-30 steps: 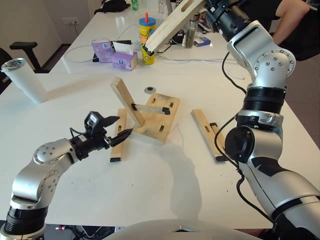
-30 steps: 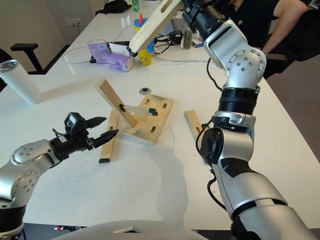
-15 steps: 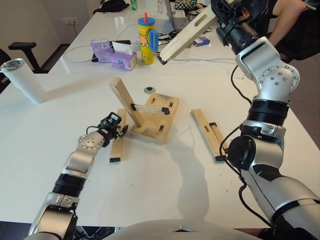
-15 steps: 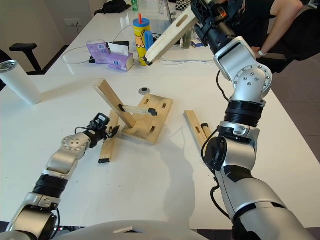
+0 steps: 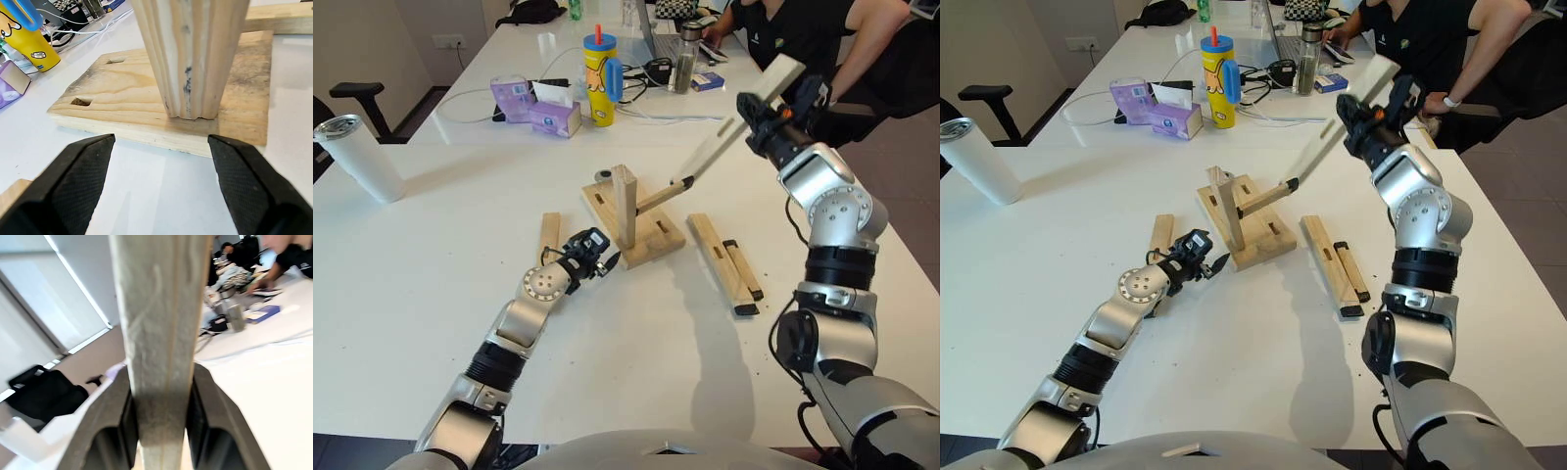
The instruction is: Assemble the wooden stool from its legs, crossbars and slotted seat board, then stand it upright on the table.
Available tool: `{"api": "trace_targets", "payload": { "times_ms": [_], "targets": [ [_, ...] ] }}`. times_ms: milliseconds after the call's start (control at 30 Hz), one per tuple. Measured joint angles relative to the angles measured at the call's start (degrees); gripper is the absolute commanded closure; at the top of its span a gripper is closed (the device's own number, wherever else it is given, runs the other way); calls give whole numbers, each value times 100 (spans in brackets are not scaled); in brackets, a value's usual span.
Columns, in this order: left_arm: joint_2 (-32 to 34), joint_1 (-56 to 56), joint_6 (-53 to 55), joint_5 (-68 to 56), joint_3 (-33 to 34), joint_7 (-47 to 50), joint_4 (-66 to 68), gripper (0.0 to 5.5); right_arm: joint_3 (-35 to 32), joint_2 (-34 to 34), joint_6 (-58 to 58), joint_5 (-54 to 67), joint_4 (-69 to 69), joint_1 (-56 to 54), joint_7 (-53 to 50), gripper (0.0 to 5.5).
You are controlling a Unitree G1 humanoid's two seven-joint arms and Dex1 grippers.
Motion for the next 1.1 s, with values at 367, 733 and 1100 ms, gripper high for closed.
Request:
{"api": "trace_targets", "payload": {
  "times_ms": [367,733,1100],
  "targets": [
    [90,215,79,75,239,111,-16,197,292,103,-676,-388,775,90,1191,447],
    [-20,203,78,57,439,252,-33,197,467,189,-629,-491,843,357,1699,447],
    [-26,185,75,62,435,218,-34,197,519,374,-1318,-831,1111,521,1695,447]
  ]
}}
